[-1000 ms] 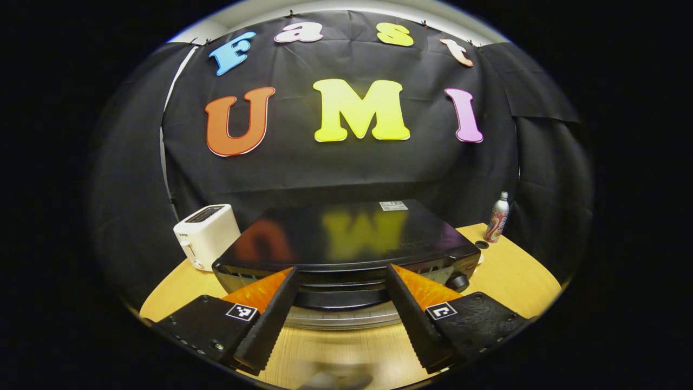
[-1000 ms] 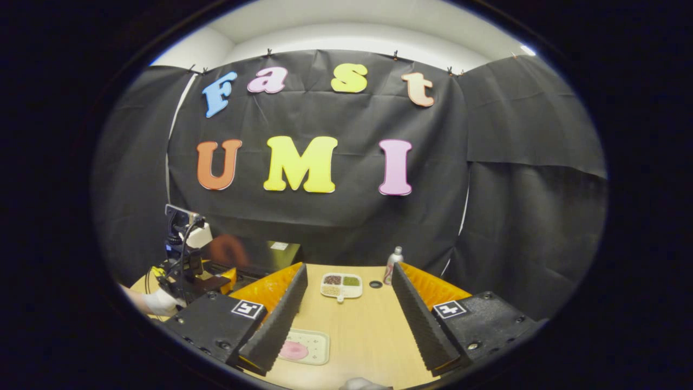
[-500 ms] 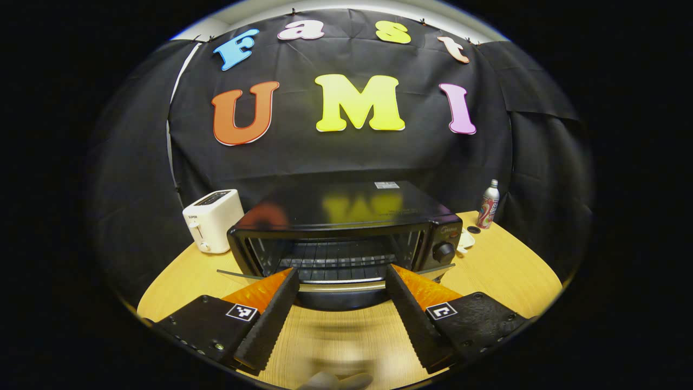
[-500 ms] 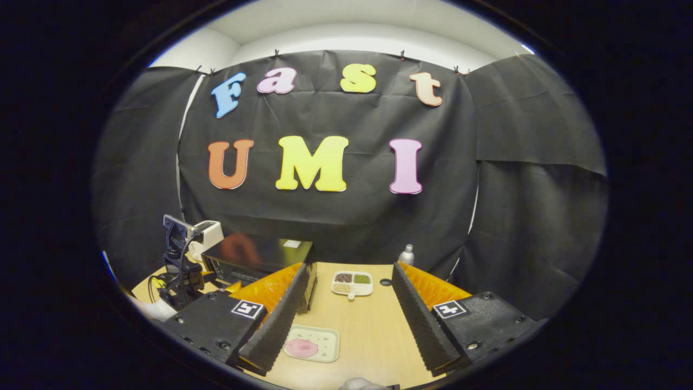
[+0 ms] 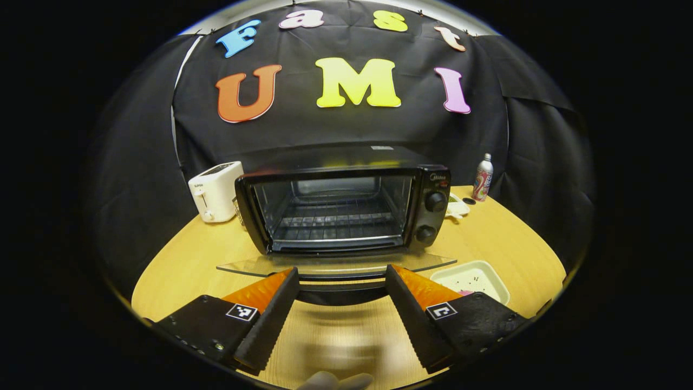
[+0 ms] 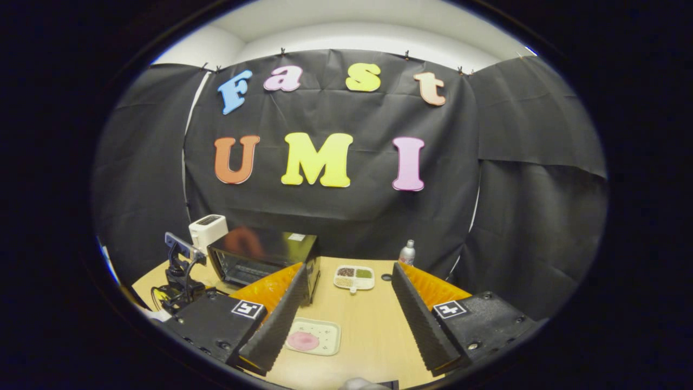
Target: Open the electric oven with the left hand, put the food in, and close the electric oven.
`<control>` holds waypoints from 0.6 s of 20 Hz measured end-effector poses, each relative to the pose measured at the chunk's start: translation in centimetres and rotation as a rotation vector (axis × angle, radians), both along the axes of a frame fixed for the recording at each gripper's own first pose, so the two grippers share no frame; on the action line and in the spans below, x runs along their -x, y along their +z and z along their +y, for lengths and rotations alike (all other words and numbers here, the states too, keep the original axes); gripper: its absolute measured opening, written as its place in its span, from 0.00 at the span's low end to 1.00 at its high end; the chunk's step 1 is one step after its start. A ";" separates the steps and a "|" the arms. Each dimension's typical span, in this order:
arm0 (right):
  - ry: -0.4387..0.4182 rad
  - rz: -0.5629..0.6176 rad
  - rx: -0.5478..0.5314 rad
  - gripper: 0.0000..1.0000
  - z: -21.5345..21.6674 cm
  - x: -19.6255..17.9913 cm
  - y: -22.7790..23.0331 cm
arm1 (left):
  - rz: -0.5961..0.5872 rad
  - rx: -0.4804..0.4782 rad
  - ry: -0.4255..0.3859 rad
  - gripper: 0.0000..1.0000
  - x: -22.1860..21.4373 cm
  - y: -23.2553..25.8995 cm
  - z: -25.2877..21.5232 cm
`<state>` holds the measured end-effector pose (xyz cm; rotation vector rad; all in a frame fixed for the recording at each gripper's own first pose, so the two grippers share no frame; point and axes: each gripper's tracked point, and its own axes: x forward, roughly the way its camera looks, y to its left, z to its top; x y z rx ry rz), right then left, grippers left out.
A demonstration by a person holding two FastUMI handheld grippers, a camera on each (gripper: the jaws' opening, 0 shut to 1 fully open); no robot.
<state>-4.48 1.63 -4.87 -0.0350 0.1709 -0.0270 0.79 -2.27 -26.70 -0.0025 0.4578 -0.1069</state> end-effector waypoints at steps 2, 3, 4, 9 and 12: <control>-0.006 0.010 0.003 0.97 -0.3 0.3 -0.4 | 0.013 -0.002 -0.001 0.97 0.5 -0.7 -0.1; -0.007 0.014 0.004 0.99 -0.5 0.4 -0.5 | 0.018 -0.001 -0.001 0.97 0.8 -1.0 -0.1; -0.007 0.017 0.006 0.97 -0.5 0.5 -0.7 | 0.027 0.001 0.000 0.97 1.0 -1.4 -0.1; 0.000 0.026 0.029 0.97 -0.4 0.8 -1.4 | 0.085 -0.010 -0.007 0.96 2.1 -3.7 -0.4; 0.001 0.031 0.036 0.97 -0.3 0.9 -1.6 | 0.155 -0.024 -0.019 0.96 2.9 -6.9 -0.7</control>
